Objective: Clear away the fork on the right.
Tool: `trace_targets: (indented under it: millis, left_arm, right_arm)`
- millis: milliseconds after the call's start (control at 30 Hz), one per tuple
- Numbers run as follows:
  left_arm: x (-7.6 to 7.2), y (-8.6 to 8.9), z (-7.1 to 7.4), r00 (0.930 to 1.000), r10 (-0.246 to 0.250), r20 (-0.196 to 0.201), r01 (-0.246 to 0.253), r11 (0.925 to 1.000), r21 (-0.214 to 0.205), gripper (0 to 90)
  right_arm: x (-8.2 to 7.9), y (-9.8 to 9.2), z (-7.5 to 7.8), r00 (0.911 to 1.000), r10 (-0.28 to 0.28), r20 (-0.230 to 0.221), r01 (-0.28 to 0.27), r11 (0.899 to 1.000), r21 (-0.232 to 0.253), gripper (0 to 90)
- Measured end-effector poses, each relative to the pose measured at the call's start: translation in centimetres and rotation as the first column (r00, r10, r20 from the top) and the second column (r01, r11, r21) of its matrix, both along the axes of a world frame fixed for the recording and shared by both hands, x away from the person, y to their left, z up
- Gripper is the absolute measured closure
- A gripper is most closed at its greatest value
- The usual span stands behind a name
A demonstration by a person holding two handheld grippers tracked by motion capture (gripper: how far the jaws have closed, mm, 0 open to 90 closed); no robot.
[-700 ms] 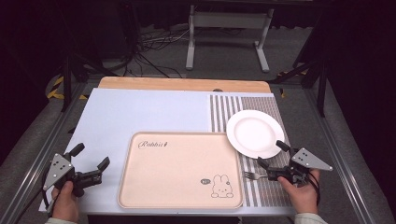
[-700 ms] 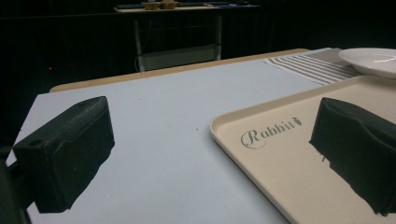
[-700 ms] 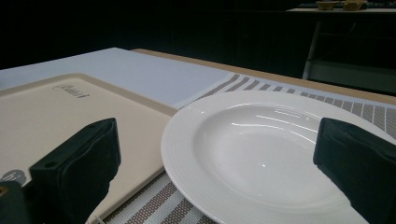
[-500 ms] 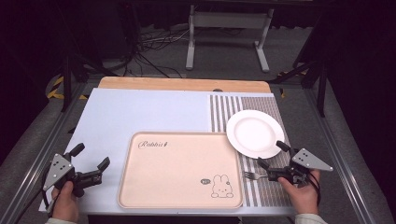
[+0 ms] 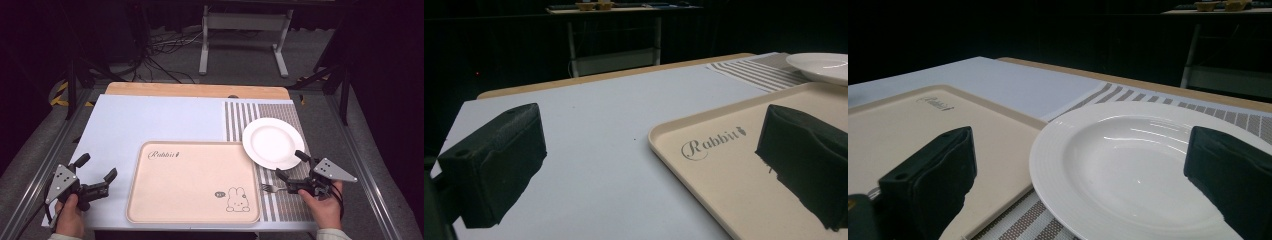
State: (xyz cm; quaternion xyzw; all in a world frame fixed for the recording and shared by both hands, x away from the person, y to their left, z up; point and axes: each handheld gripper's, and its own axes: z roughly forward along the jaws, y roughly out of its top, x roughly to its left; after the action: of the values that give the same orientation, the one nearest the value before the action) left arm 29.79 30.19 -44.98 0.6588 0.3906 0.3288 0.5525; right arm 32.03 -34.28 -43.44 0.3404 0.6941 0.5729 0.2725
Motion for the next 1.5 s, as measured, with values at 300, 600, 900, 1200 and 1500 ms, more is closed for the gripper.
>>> trace_targets:
  millis: [300, 600, 900, 1200, 1500]
  left_arm:
    - [0.0, -0.1, 0.0, 1.0000, 0.003, -0.003, -0.003, 1.0000, -0.004, 0.3]
    - [0.0, -0.1, 0.0, 1.0000, 0.003, 0.000, -0.003, 1.0000, -0.002, 0.3]
    - [0.1, 0.0, 0.1, 1.0000, 0.004, -0.006, -0.004, 1.0000, -0.005, 0.3]
    - [0.1, 0.0, 0.0, 1.0000, 0.006, -0.005, -0.006, 1.0000, -0.003, 0.3]
    - [0.1, 0.0, 0.0, 1.0000, 0.005, -0.005, -0.005, 1.0000, -0.004, 0.3]
  right_arm:
    - [0.8, 0.2, 2.1, 0.9993, 0.035, -0.010, -0.036, 0.998, -0.049, 1.4]
    - [1.3, 0.4, 3.2, 0.9929, 0.078, -0.090, -0.088, 0.989, -0.120, 1.4]
    - [1.8, 0.7, 4.6, 0.9760, 0.104, -0.192, -0.158, 0.942, -0.297, 4.6]
    - [2.4, 1.1, 5.9, 0.9543, 0.107, -0.279, -0.227, 0.866, -0.445, 5.5]
    - [2.9, 1.5, 6.9, 0.9228, 0.106, -0.370, -0.307, 0.782, -0.542, 5.5]
